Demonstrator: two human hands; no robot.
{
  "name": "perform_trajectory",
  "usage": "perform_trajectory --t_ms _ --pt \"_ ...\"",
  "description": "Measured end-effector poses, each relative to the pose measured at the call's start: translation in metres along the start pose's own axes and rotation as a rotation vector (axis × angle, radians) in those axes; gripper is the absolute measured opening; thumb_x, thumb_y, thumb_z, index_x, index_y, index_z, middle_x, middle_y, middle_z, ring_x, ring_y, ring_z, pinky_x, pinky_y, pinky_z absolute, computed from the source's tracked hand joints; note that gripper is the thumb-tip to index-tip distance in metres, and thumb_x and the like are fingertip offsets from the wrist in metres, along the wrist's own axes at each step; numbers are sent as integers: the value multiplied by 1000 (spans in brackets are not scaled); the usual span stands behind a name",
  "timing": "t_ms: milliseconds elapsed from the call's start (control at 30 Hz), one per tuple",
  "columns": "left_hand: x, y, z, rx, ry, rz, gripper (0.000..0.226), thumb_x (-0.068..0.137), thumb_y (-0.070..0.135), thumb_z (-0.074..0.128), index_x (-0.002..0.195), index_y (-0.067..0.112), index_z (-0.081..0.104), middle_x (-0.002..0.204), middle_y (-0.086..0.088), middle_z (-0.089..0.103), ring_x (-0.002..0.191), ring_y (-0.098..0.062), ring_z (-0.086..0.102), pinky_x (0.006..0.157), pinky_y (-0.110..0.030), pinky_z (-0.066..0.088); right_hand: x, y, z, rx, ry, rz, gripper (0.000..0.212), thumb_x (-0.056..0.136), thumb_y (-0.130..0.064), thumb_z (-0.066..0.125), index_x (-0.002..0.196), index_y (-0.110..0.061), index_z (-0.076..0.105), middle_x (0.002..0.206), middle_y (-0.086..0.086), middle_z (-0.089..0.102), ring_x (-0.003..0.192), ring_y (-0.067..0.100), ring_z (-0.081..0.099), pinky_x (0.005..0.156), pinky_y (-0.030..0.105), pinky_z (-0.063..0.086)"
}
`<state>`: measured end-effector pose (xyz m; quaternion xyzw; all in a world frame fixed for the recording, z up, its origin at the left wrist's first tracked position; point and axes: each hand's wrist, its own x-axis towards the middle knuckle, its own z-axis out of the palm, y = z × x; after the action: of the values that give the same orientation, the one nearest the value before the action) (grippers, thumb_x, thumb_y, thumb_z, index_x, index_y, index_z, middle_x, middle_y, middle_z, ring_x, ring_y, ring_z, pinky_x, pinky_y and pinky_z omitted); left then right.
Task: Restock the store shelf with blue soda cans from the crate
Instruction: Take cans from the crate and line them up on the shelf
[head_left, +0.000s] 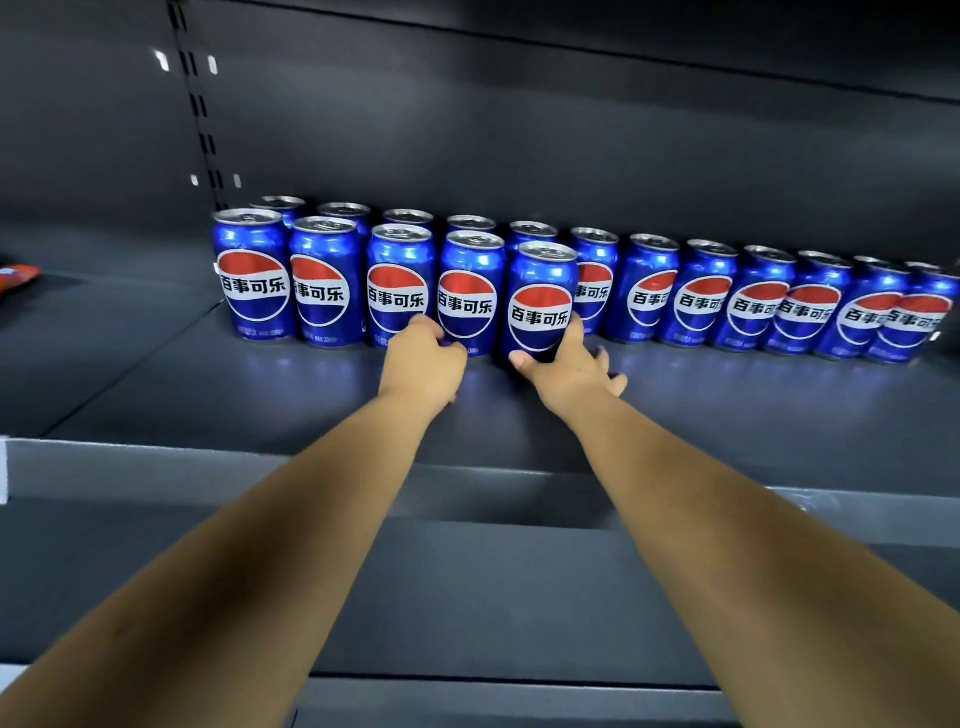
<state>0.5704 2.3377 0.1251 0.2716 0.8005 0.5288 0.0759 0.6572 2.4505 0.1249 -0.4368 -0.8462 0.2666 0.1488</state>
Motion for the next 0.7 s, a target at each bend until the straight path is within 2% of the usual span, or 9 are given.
perform_trajectory --t_ms 67,100,233,300,367,533,600,633,700 --pt "0 0 -2 -59 -20 -43 35 89 9 47 124 10 44 94 -13 61 47 -19 49 36 -20 33 2 -2 3 -81 5 5 87 93 -53 44 149 -18 -13 156 2 24 147 25 -1 113 48 6" --pt "0 0 -2 -73 -29 -43 35 89 9 46 124 11 44 94 -12 61 46 -18 48 34 -19 32 3 -3 4 -113 8 8 87 95 -52 41 148 -16 -17 156 3 22 147 25 -1 113 50 6" --pt "-4 2 -3 -99 -38 -36 15 90 8 46 95 21 39 94 -15 61 47 -19 47 39 -22 33 2 -4 9 -182 13 18 81 99 -46 32 145 -8 -23 157 6 17 147 25 1 112 52 6" --pt "-2 1 -4 -105 -31 -41 22 89 8 46 76 23 38 94 -17 62 46 -20 47 40 -22 32 3 -5 10 -191 5 33 78 100 -43 29 145 -6 -23 157 7 18 147 25 1 112 52 5" --pt "-3 1 -4 -106 -35 -43 31 89 8 46 71 29 34 91 -17 62 46 -20 46 40 -23 33 4 -5 10 -202 -4 49 76 101 -42 28 145 -5 -22 157 8 19 147 24 1 112 51 5" --pt "-4 2 -4 -127 -44 -39 14 90 8 46 89 21 40 92 -15 61 47 -19 47 42 -24 34 2 -8 9 -219 -17 77 73 101 -39 27 145 -4 -21 157 13 15 147 22 0 114 50 4" --pt "-3 1 -3 -147 -48 -43 13 90 8 46 97 19 49 92 -14 61 48 -19 47 42 -23 34 1 -9 9 -222 -16 77 73 101 -38 26 145 -4 -20 157 14 14 147 23 0 114 51 3" --pt "-2 0 -2 -145 -39 -42 22 90 8 46 110 16 51 91 -13 61 47 -19 47 41 -22 34 1 -9 9 -223 -16 77 72 101 -38 26 145 -3 -20 157 14 14 147 24 0 114 51 3" --pt "-1 0 -2 -122 -34 -52 41 91 10 46 132 12 42 90 -10 60 46 -17 48 38 -20 33 0 -9 8 -218 -13 73 72 101 -37 26 146 -3 -18 157 13 15 147 24 1 114 51 3"
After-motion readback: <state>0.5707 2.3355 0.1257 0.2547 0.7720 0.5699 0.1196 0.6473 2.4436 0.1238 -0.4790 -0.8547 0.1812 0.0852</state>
